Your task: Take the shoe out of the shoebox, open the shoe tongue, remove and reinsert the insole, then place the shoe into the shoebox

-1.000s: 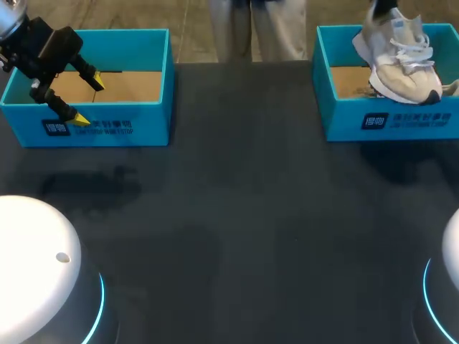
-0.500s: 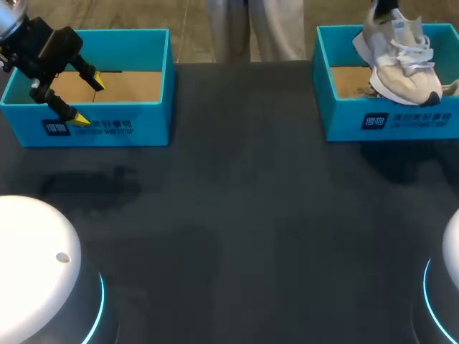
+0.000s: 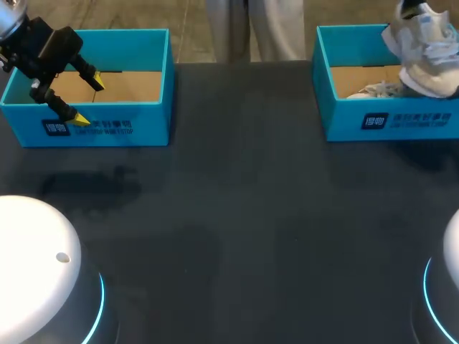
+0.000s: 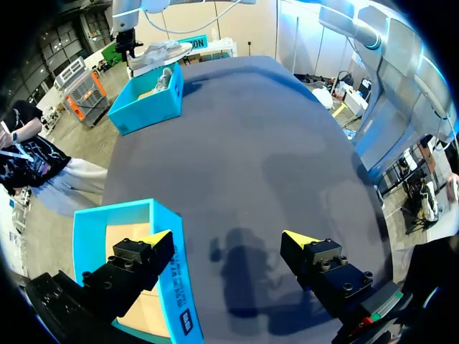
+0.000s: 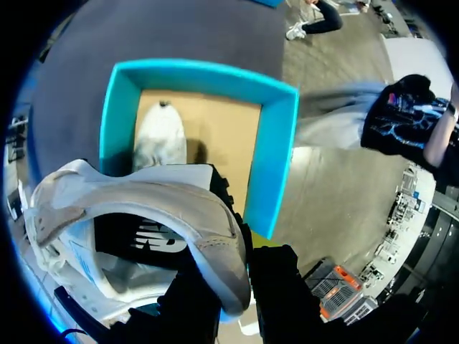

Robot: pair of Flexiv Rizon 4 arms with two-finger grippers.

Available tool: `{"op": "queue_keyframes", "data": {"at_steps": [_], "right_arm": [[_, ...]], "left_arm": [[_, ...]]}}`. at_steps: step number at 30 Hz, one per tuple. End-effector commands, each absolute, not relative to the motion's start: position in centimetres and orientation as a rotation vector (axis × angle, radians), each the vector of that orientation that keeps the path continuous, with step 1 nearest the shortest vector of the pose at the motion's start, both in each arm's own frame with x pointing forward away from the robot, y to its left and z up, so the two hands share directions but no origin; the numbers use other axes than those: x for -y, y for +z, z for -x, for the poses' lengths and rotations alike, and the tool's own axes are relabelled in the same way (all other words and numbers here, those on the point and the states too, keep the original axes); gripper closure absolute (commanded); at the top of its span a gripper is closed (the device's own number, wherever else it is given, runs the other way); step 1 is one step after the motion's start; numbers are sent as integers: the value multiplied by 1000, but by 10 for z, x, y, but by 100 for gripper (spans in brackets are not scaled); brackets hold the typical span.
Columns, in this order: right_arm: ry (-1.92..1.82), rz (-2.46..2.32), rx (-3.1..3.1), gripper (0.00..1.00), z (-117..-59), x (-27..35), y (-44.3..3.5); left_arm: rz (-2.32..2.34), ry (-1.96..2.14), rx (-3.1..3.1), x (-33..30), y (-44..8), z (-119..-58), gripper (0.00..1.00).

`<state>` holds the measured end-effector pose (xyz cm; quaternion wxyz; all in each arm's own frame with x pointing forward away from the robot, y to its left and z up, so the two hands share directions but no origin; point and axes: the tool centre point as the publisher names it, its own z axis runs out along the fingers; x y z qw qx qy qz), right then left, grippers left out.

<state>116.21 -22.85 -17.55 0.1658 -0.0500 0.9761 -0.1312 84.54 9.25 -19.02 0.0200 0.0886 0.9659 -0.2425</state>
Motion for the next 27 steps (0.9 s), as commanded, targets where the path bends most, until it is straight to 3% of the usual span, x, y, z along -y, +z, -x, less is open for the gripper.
{"op": "queue_keyframes", "data": {"at_steps": [1,10,27], "right_arm": [[-342,122,-2792,100,-1183,248,-177],[-367,-75,-2813,100,-1193,275,-180],[-305,-1122,-2597,100,-1180,279,-165]], "left_arm": [[-275,-749,-2998,-93,-190,-845,0],[-275,-749,-2998,-93,-190,-845,0],[-275,-749,-2998,-93,-190,-845,0]]}}
